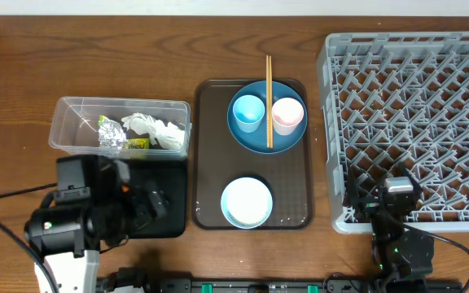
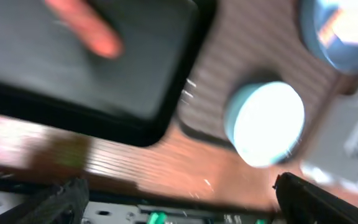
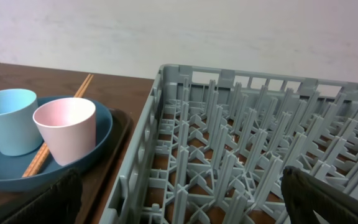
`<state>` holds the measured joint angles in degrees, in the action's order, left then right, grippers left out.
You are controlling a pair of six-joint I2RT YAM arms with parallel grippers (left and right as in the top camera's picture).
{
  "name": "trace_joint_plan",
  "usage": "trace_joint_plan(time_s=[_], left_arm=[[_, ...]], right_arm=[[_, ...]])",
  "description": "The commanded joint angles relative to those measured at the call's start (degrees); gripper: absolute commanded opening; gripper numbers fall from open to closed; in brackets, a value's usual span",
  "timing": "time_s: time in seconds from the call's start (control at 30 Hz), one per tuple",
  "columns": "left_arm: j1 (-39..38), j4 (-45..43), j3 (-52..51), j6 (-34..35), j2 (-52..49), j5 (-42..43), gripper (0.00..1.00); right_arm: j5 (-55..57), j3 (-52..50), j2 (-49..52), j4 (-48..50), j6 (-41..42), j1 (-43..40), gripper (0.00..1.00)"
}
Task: Sort waste into correct bins and load items into the dishwasher rack
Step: 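Withdraw the left gripper back toward the left side, then reach the left gripper to the light-blue rice bowl and grip its rim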
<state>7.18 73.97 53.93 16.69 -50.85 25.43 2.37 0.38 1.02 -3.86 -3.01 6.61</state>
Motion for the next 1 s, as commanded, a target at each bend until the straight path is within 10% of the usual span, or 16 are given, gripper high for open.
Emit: trace_joint_plan(time_s=[0.0, 0.6, 0.97], left_arm=[[-5.1, 0.3, 1.0, -1.5, 0.0, 5.6, 0.98], [-53.8, -18.0, 1.0, 23.8, -11.9, -19.9, 0.98], [-62.2, -33.0, 1.0, 25.7, -28.7, -18.4, 1.0]], right_arm=[[0.4, -0.1, -0.1, -0.2, -0.3, -0.3, 0.99], [0.4, -0.1, -0.1, -0.2, -0.3, -0.3, 0.99], [0.4, -0.1, -0.1, -0.2, -0.3, -0.3, 0.99]])
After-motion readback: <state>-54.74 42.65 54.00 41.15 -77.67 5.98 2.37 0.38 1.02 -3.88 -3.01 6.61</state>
